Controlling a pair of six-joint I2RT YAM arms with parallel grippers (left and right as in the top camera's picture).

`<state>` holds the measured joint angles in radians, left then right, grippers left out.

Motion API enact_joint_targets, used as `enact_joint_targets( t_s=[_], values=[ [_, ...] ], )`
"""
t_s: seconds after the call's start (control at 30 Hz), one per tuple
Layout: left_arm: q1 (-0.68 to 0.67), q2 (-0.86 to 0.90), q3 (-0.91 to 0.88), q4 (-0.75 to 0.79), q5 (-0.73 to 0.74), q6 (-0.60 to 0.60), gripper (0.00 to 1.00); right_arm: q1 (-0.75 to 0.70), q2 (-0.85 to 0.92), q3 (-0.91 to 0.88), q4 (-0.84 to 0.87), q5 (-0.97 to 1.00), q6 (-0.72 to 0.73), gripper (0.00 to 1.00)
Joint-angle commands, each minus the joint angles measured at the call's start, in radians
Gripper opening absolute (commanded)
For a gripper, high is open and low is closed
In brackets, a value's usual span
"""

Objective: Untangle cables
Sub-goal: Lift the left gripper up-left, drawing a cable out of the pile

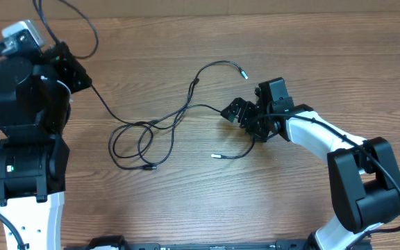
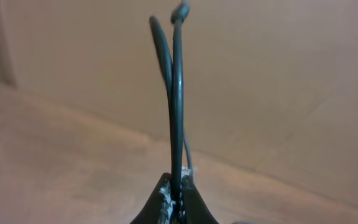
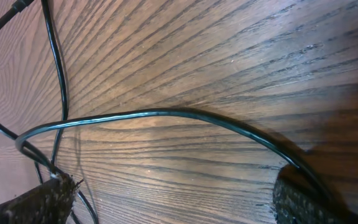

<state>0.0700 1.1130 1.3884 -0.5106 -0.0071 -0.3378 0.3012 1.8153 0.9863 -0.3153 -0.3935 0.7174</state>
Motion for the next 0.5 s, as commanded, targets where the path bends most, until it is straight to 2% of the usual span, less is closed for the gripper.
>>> enact_joint_targets(
  t_s=[0.0, 0.23, 0.47],
  values=[
    [0.002, -0.023, 0.023, 0.079, 0.128, 0.132, 0.04, -0.004, 0.008, -0.005, -0.01, 0.045, -0.011, 1.0],
    [0.002, -0.091, 0.023, 0.187, 0.099, 0.136, 0.04, -0.004, 0.008, -0.005, -0.01, 0.045, -0.011, 1.0],
    [0.002, -0.091, 0.022, 0.161, -0.108, 0.131, 0.04, -0.004, 0.008, -0.004, -0.01, 0.045, -0.011, 1.0]
  ],
)
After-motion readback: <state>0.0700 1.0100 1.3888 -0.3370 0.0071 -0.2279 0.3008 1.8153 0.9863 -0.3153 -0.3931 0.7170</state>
